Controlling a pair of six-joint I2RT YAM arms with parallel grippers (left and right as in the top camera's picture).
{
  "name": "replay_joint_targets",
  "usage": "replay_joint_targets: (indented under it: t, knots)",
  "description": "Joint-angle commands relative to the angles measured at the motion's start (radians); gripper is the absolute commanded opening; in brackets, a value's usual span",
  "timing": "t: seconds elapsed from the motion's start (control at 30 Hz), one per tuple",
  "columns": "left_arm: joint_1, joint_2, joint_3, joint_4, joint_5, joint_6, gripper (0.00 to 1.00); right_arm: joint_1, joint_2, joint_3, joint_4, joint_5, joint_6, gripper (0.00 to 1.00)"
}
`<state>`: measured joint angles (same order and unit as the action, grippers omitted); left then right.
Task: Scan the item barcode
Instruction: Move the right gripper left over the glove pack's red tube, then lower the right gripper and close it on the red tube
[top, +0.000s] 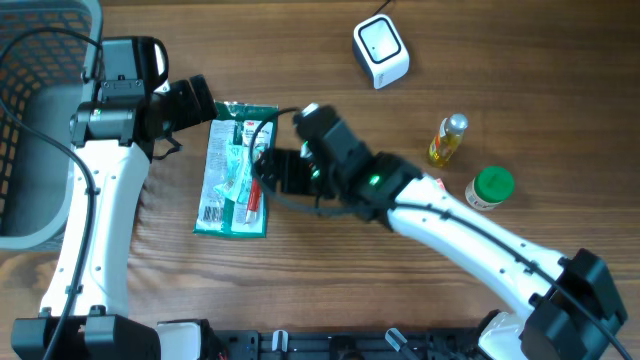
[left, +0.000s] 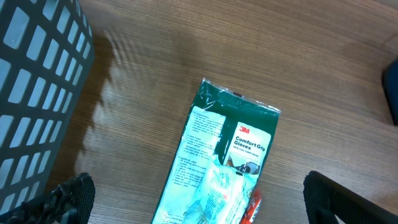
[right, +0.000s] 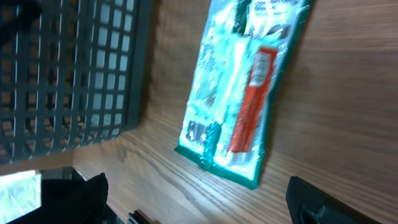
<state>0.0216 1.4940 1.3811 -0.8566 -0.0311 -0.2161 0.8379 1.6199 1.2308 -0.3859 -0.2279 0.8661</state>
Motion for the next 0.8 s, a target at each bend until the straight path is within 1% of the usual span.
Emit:
replay_joint_targets:
  t: [0.0, 0.1, 0.2, 0.4, 0.77]
  knots:
    - [0.004, -0.007, 0.014, 0.002, 0.004, -0.009, 1.0, 0.067, 0.026, -0.01, 0.021, 0.146, 0.054, 0.87]
    - [0.004, -0.007, 0.014, 0.002, 0.004, -0.009, 1.0, 0.111, 0.042, -0.01, 0.025, 0.204, 0.053, 0.84]
    - [0.004, -0.007, 0.014, 0.003, 0.004, -0.009, 1.0, 0.146, 0.065, -0.01, 0.034, 0.237, 0.049, 0.84]
    - [0.004, -0.007, 0.014, 0.003, 0.004, -0.009, 1.0, 0.187, 0.159, -0.01, 0.081, 0.239, 0.024, 0.83]
    - [0.004, -0.007, 0.014, 0.003, 0.004, -0.009, 1.0, 0.21, 0.236, -0.01, 0.149, 0.228, 0.023, 0.82]
